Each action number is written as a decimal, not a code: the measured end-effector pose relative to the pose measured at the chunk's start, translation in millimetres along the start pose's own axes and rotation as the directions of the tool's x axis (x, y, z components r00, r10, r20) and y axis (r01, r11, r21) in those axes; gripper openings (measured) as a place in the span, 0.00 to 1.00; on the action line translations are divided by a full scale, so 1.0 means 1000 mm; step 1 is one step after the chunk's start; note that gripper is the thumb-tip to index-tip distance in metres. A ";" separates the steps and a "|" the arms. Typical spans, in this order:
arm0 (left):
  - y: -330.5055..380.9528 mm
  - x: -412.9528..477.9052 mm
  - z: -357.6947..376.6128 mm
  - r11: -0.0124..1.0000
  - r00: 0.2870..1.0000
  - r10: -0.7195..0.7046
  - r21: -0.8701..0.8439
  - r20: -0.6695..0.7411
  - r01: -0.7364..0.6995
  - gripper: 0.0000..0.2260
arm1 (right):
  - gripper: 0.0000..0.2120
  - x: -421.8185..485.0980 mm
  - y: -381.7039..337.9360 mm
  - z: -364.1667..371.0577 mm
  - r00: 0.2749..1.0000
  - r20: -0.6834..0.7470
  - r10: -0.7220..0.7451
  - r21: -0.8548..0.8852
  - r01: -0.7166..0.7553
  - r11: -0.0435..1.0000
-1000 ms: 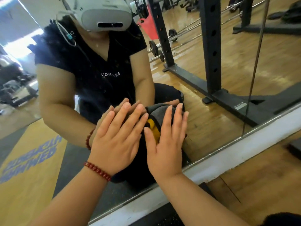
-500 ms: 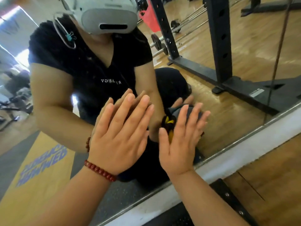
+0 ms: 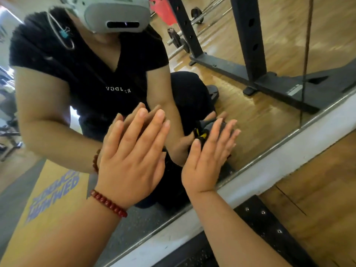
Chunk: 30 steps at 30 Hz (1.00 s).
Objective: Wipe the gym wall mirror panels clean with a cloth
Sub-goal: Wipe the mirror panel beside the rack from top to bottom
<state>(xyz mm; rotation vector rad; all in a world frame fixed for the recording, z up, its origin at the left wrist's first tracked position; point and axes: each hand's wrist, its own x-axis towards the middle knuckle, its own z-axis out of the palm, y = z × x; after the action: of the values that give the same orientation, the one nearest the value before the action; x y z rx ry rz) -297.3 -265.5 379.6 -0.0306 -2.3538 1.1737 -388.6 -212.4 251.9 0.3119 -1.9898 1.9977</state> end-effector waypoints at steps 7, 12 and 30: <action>0.028 0.001 0.025 0.993 0.999 -0.033 0.114 -0.005 0.033 0.27 | 0.30 0.018 0.073 -0.013 0.843 -0.067 0.534 0.170 -0.518 0.839; 0.032 0.002 0.029 0.996 0.998 -0.023 0.088 -0.062 0.028 0.27 | 0.29 0.008 0.037 -0.009 0.931 -0.024 0.364 0.130 -0.358 0.925; 0.040 0.002 0.035 0.995 0.992 -0.071 0.068 -0.108 0.079 0.26 | 0.28 0.028 0.040 -0.015 0.996 -0.018 0.083 0.095 -0.081 0.992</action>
<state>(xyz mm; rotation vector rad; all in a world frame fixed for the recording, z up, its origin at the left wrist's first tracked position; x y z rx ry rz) -322.3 -265.7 333.3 0.0206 -2.1997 1.1907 -428.0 -195.4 224.0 0.2316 -1.9282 2.1398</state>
